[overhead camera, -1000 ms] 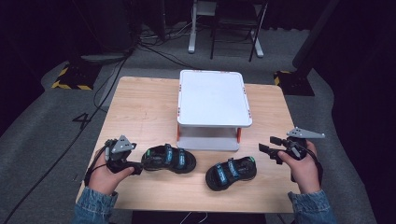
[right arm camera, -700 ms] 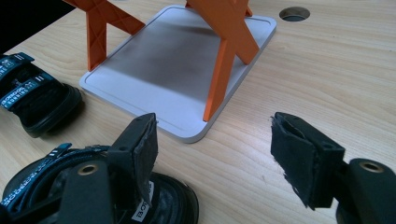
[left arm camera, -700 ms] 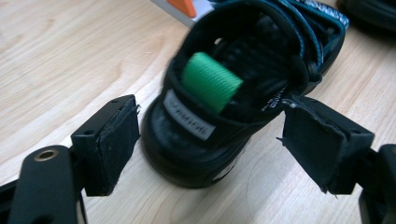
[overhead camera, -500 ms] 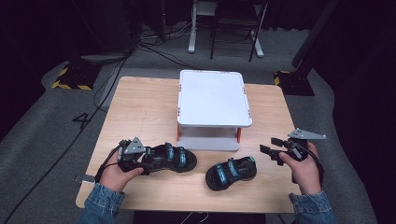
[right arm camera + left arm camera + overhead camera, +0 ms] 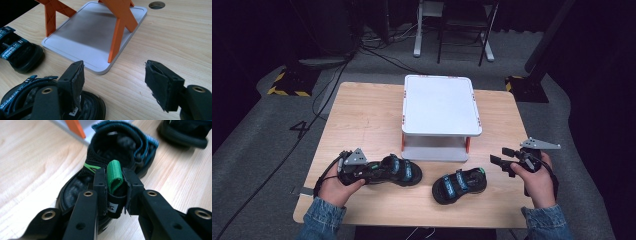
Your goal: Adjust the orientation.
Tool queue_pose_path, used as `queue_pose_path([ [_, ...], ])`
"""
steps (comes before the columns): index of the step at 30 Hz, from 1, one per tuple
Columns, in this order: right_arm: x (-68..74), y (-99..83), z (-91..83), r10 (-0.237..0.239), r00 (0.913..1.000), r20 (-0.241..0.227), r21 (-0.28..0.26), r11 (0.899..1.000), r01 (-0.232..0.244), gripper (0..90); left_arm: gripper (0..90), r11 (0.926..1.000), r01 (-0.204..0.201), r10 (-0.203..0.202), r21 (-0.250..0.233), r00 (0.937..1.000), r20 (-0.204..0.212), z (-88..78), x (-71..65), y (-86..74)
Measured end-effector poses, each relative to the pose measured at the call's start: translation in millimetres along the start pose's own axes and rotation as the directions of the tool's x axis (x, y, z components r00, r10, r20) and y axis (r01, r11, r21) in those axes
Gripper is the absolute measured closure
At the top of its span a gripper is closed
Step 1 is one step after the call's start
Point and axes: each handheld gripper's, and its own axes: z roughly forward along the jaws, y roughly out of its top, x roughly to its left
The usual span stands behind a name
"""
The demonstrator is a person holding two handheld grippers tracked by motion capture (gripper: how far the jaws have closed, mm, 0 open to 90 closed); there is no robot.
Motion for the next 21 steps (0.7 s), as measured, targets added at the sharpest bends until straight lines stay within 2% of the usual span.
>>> queue_pose_path([
  [5,0.2,0.1,-0.5,-0.001,1.0,0.002,-0.001,1.0,0.001,32.8,76.7,0.9975,-0.008,0.007,-0.07,0.9999,-0.011,-10.8,-4.2,8.2],
  [6,0.4,-0.1,-0.8,0.0,1.0,0.003,-0.001,1.0,0.0,32.8,77.0,0.9969,-0.017,0.016,-0.077,0.9997,-0.018,-12.6,-4.3,10.1],
  [14,2.4,-7.6,-6.7,-0.001,0.9999,0.016,0.005,1.0,0.001,32.8,78.6,0.9906,0.0,-0.006,-0.137,0.9992,-0.039,-17.3,-8.7,26.5],
  [17,3.3,-11.1,-12.4,0.006,0.9996,0.028,0.004,1.0,-0.006,32.8,79.3,0.9881,-0.016,0.009,-0.153,0.9989,-0.047,-16.9,-11.6,34.8],
  [21,2.9,-16.8,-18.9,0.013,0.9991,0.041,0.002,1.0,-0.013,32.8,79.9,0.9799,-0.02,0.013,-0.199,0.9993,-0.036,-17.2,-16.5,45.4],
])
